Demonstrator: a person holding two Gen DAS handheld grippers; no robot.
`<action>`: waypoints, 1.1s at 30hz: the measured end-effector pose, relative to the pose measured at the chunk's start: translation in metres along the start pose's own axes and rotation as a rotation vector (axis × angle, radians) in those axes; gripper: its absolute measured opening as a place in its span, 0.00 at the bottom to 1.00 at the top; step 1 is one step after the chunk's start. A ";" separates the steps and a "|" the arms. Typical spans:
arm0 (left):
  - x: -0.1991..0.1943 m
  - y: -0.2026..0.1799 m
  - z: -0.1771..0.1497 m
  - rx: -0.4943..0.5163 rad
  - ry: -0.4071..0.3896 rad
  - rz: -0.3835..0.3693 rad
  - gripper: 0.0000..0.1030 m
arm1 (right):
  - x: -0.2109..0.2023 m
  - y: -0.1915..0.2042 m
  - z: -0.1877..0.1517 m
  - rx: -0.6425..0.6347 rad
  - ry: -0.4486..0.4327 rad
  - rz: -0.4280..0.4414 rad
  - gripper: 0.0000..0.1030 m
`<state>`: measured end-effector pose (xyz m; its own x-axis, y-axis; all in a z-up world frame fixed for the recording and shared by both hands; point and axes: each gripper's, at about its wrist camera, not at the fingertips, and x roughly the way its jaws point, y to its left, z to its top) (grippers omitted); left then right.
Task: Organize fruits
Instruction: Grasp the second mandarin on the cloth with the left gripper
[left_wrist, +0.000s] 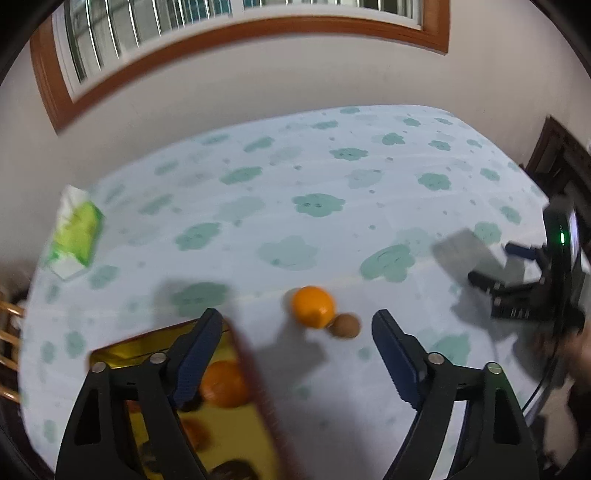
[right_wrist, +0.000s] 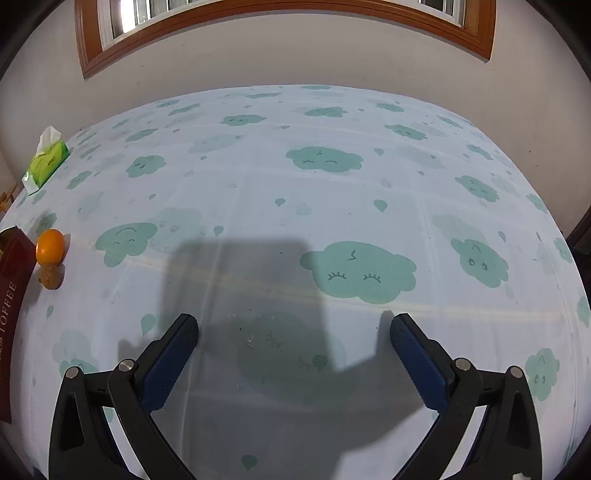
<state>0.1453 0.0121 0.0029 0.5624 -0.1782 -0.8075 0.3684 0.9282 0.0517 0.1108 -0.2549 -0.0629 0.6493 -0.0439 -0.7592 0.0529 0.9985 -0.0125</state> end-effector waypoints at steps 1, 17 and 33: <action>0.008 -0.002 0.005 -0.010 0.015 -0.013 0.75 | 0.000 0.002 -0.005 -0.001 -0.001 0.000 1.00; 0.094 -0.008 0.013 -0.084 0.210 -0.008 0.38 | 0.002 0.002 -0.004 0.000 0.000 -0.002 1.00; -0.037 0.008 -0.025 -0.212 -0.003 -0.016 0.38 | -0.003 0.003 -0.006 -0.002 -0.023 0.044 0.83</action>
<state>0.1095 0.0344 0.0185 0.5602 -0.1942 -0.8053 0.2137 0.9731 -0.0861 0.1046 -0.2517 -0.0646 0.6680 -0.0008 -0.7442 0.0228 0.9996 0.0194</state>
